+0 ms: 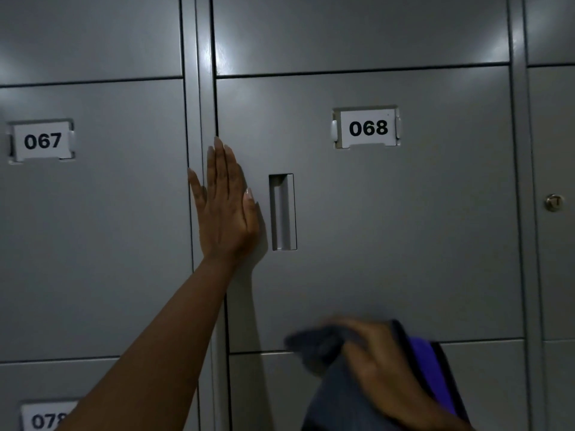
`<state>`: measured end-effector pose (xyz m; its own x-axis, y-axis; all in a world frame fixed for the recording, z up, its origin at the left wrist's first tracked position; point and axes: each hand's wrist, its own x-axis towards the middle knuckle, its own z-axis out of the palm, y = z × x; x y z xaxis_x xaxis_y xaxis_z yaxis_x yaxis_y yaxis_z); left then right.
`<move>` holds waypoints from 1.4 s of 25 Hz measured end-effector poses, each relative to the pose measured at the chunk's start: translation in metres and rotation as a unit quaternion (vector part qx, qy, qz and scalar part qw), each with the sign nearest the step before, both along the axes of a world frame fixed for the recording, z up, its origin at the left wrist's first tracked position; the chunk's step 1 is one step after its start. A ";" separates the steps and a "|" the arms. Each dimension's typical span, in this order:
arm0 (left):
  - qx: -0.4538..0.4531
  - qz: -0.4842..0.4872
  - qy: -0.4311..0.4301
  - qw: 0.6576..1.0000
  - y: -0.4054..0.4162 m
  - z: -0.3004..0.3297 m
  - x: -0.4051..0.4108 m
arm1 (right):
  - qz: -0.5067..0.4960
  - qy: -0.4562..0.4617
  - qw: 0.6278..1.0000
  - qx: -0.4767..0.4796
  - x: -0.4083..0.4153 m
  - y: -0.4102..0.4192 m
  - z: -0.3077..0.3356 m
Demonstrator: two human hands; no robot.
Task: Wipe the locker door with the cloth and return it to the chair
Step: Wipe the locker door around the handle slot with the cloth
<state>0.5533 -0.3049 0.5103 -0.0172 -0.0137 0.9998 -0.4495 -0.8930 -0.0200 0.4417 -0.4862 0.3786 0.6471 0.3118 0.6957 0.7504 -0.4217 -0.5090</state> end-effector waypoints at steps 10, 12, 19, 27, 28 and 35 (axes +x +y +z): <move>0.112 -0.397 0.157 0.897 -0.015 0.003 -0.049 | 0.144 0.004 0.924 0.354 -0.010 -0.006 0.078; 0.200 -0.456 0.310 0.810 -0.026 0.006 -0.071 | 0.134 -0.019 0.934 0.332 -0.007 -0.004 0.079; 0.137 -0.368 0.264 0.881 -0.033 0.010 -0.069 | -0.004 -0.042 0.978 0.204 -0.029 -0.021 0.070; 0.047 -0.401 0.278 0.872 -0.014 0.001 -0.046 | -0.203 -0.053 0.971 0.110 -0.045 -0.055 0.067; 0.047 -0.408 0.290 0.864 -0.013 -0.003 -0.044 | -0.093 -0.021 0.970 0.225 -0.046 -0.052 0.071; 0.079 -0.386 0.255 0.883 -0.050 -0.046 -0.043 | -0.021 -0.078 0.852 0.517 -0.013 0.003 0.108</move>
